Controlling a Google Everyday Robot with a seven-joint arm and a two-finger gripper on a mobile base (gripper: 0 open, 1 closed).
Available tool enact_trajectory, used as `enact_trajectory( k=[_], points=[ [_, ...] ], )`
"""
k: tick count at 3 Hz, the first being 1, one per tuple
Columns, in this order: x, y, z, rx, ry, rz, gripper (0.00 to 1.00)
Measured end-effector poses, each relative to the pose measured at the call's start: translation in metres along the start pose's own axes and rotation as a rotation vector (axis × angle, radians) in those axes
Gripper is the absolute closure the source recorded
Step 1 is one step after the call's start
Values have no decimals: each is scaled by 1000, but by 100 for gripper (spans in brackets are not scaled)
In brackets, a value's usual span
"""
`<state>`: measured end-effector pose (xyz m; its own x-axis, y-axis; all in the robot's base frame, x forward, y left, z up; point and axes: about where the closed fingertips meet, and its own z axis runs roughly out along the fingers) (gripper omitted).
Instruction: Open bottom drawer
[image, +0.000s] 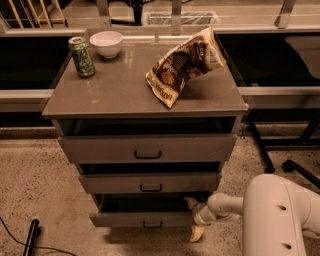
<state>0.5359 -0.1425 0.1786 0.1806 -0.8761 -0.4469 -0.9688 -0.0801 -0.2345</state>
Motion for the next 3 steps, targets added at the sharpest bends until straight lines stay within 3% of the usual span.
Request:
enact_trajectory(
  k=[1, 3],
  points=[
    [-6, 20, 0, -30, 6, -1, 15],
    [-25, 62, -3, -105, -22, -13, 56]
  ],
)
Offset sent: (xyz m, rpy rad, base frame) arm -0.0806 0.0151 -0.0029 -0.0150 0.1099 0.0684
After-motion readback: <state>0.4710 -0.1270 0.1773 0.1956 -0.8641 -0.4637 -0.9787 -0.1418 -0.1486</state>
